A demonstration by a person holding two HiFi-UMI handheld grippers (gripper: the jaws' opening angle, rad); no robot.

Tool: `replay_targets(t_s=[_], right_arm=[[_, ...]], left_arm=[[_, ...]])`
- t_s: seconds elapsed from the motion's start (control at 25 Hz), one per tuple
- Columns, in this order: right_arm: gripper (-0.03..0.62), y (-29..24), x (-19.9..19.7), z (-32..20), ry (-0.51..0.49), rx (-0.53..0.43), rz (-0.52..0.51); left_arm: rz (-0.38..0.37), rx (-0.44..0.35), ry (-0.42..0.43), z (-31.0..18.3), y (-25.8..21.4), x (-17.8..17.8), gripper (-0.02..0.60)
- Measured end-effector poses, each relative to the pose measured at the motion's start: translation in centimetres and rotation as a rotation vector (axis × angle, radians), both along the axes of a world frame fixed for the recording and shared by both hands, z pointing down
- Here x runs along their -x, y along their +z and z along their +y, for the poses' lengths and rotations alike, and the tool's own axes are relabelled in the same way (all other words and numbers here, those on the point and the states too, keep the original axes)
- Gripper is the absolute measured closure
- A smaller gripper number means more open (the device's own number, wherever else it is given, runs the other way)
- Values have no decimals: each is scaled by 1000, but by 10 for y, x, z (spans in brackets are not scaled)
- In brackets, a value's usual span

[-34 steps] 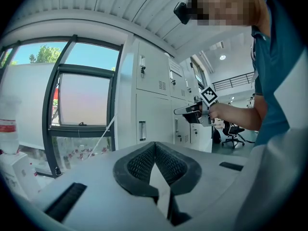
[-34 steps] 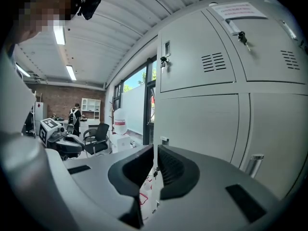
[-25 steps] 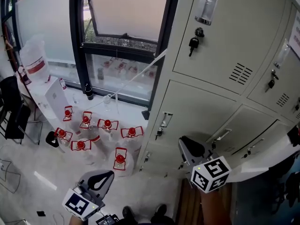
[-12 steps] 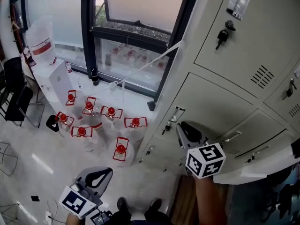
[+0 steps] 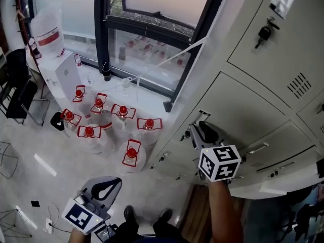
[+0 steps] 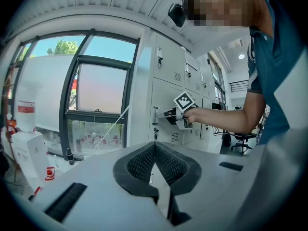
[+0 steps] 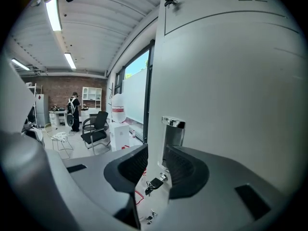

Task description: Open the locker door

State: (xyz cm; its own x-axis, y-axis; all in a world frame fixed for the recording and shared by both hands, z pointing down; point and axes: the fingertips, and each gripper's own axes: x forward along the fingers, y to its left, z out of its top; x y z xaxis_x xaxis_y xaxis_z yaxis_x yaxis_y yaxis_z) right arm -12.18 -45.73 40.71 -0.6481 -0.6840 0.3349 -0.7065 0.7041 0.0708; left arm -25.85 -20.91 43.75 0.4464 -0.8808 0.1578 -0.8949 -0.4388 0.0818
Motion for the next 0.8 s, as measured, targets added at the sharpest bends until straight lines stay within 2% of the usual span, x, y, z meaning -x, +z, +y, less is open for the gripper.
replay_targets(t_s=[0.44, 0.8], right_arm=[[490, 19, 14, -20, 27, -48, 45], [491, 21, 10, 11, -65, -96, 15]], left_arm=[[10, 15, -17, 1, 9, 6, 565], [-10, 1, -14, -15, 14, 6, 565]])
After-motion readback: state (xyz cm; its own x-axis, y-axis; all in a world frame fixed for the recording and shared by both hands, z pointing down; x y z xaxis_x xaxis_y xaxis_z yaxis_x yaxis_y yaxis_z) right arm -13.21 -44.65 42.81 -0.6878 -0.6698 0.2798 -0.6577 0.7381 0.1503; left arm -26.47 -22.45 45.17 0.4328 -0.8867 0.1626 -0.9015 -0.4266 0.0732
